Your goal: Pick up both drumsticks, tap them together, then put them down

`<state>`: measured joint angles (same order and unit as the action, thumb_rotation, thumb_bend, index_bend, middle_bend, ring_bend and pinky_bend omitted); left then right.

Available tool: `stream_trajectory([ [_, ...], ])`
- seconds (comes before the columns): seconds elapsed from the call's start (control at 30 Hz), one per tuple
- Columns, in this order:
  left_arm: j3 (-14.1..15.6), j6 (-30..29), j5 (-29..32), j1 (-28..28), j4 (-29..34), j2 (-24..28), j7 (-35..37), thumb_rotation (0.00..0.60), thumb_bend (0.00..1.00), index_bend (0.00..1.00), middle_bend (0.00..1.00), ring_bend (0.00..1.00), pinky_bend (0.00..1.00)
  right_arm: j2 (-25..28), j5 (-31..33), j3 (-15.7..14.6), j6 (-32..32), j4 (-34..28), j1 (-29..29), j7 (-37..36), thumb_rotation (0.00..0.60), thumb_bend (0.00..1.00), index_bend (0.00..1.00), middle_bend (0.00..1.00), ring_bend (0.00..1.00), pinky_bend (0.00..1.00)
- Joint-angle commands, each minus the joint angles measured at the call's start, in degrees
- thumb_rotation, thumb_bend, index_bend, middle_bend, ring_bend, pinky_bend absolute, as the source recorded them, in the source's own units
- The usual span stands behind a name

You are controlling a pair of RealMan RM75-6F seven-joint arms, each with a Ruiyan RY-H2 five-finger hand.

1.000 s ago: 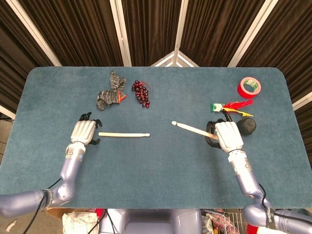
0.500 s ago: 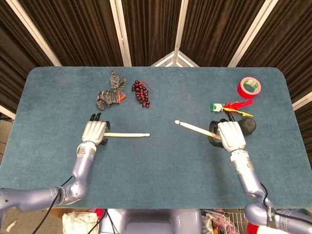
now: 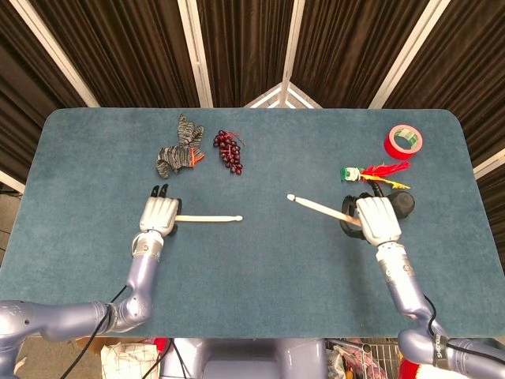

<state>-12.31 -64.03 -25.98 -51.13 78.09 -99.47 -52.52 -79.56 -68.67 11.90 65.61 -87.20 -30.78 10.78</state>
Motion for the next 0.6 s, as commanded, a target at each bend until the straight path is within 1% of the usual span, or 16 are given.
stream_trajectory([
  [0.03, 0.3, -0.2, 0.5, -0.5, -0.5, -0.5, -1.3, 0.6, 0.47, 0.45, 0.44, 0.0, 0.0, 0.1, -0.1, 0.0, 0.1, 0.1, 0.1, -0.1, 0.6, 0.48, 0.71, 0.61, 0.44, 0.09],
  [0.2, 0.6, -0.9, 1.3, -0.9, -1.1, -1.2, -3.2, 0.6, 0.49, 0.46, 0.45, 0.01, 0.0, 0.1, -0.3, 0.0, 0.1, 0.2, 0.2, -0.3, 0.6, 0.48, 0.71, 0.61, 0.44, 0.09],
  [0.6, 0.3, -1.6, 1.6, -1.0, -1.3, -2.1, -4.3, 0.6, 0.49, 0.47, 0.47, 0.02, 0.0, -0.1, -0.4, 0.0, 0.0, 0.7, 0.3, -0.3, 0.6, 0.48, 0.72, 0.61, 0.44, 0.09],
])
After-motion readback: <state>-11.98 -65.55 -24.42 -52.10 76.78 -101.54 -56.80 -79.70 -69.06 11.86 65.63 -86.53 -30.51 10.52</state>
